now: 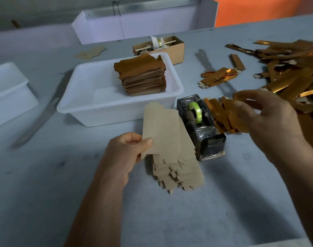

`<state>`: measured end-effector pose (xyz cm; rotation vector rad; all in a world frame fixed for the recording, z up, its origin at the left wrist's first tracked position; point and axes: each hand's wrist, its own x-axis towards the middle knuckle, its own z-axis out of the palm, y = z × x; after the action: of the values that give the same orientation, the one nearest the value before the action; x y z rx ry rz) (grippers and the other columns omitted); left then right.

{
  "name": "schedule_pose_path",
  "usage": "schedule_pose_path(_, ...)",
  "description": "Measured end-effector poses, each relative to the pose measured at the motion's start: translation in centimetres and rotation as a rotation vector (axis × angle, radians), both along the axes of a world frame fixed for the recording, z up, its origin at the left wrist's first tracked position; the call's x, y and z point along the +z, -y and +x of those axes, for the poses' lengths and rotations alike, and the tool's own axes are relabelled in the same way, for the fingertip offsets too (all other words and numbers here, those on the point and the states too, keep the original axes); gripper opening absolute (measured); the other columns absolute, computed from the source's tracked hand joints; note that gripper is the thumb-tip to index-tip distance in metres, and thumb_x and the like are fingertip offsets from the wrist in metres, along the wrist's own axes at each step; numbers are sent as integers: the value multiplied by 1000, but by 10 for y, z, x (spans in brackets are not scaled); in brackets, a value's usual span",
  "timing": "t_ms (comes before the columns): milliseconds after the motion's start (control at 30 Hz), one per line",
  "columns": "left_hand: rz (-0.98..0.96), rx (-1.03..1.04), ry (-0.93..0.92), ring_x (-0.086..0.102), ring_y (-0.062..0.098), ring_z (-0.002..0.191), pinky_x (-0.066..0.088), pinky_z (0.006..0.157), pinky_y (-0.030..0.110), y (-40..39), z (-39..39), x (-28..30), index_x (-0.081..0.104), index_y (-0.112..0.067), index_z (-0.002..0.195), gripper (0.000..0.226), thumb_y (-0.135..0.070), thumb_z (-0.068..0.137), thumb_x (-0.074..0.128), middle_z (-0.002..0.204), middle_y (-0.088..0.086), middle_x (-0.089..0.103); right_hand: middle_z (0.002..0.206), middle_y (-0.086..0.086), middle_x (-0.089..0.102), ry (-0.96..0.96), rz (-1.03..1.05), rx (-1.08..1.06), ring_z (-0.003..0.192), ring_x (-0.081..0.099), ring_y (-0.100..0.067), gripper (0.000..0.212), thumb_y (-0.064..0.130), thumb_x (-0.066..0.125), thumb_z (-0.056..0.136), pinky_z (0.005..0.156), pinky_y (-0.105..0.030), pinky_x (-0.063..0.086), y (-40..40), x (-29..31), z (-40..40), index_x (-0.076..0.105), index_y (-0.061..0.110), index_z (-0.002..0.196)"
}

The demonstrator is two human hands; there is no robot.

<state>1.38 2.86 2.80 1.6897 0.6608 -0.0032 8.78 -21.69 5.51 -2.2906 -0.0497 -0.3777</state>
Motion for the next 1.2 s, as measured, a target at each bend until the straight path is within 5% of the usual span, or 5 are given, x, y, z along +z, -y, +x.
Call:
schedule_pose_path(300, -448, -177, 195, 64, 8, 62, 50, 49, 15, 28, -17, 38, 70, -5, 81, 17, -20, 73, 65, 77, 4, 71, 88, 30, 66, -370, 562, 367, 80, 64, 10, 36, 56, 53, 65, 52, -2, 45, -33, 19, -73, 61, 41, 97)
schedule_pose_path(433, -372, -299, 164, 64, 13, 61, 53, 56, 23, 39, -22, 36, 72, -15, 71, 10, -25, 68, 75, 73, 3, 70, 97, 9, 73, -563, 824, 401, 92, 69, -9, 38, 34, 62, 68, 82, -32, 54, -36, 4, -72, 67, 26, 104)
schedule_pose_path(567, -280, -318, 136, 73, 23, 87, 57, 80, 41, 41, -20, 33, 70, -14, 97, 42, -31, 62, 85, 92, 5, 76, 100, 5, 73, -653, 826, 478, 95, 68, -13, 35, 30, 61, 70, 85, -35, 53, -32, -2, -71, 68, 28, 104)
schedule_pose_path(967, -223, -229, 136, 72, 24, 87, 59, 73, 41, 56, -14, 26, 68, -22, 103, 28, -16, 77, 76, 93, 2, 76, 80, 27, 69, -478, 600, 424, 75, 61, 14, 23, 22, 66, 77, 51, -1, 43, -32, -6, -71, 60, 41, 89)
schedule_pose_path(1200, -112, -172, 174, 72, 20, 80, 60, 61, 40, 59, -15, 24, 67, -27, 98, 25, -16, 78, 77, 87, -3, 75, 85, 31, 64, -402, 367, 428, 80, 57, 17, 16, 33, 62, 82, 54, 0, 43, -34, -10, -74, 54, 46, 88)
